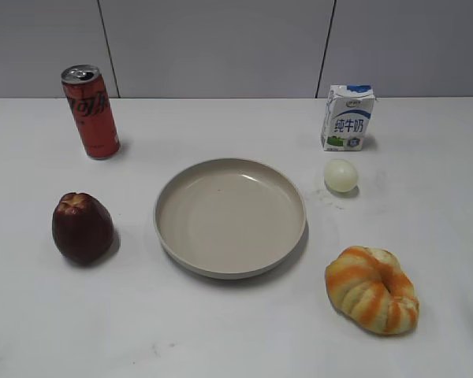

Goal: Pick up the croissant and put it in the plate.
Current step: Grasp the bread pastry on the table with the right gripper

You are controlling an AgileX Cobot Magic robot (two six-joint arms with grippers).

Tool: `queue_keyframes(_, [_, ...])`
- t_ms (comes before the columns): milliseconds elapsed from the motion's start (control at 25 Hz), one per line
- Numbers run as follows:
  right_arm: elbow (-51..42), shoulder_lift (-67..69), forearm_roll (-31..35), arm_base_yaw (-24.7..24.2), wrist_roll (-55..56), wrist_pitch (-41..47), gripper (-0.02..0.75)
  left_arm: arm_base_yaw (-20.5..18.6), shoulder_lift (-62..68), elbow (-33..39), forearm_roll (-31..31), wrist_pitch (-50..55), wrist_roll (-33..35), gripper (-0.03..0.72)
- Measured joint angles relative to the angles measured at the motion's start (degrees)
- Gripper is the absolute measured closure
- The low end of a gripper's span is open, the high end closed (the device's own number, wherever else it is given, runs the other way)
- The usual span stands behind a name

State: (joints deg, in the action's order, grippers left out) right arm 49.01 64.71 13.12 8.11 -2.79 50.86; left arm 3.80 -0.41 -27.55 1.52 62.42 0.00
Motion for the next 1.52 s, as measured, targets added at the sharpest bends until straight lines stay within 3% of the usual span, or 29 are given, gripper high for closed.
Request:
queue_keyframes(160, [4.0,8.8,2.3,2.6,-2.2,0.3,0.262,0.0,0.0,0.0,0.0,0.0,0.0,0.455])
queue_keyframes(560, [7.8,26.8,1.6,18.3,-2.5,-0.8,0.209,0.0,0.0,0.0,0.0,0.0,0.0,0.455])
queue_keyframes(1040, [8.4,43.8,-0.6,19.7,-0.4,-5.1,0.21,0.0,0.0,0.0,0.0,0.0,0.0,0.455])
queue_keyframes(1160, [8.5,44.6,-0.9,19.7,-0.3,-5.1,0.297,0.0,0.0,0.0,0.0,0.0,0.0,0.455])
queue_keyframes(1320, [9.5,44.7,-1.7,19.7,-0.2,-3.7,0.589,0.0,0.0,0.0,0.0,0.0,0.0,0.455])
queue_keyframes(1520, [14.0,44.9,-2.2,19.8,-0.2,4.4,0.592,0.0,0.0,0.0,0.0,0.0,0.0,0.455])
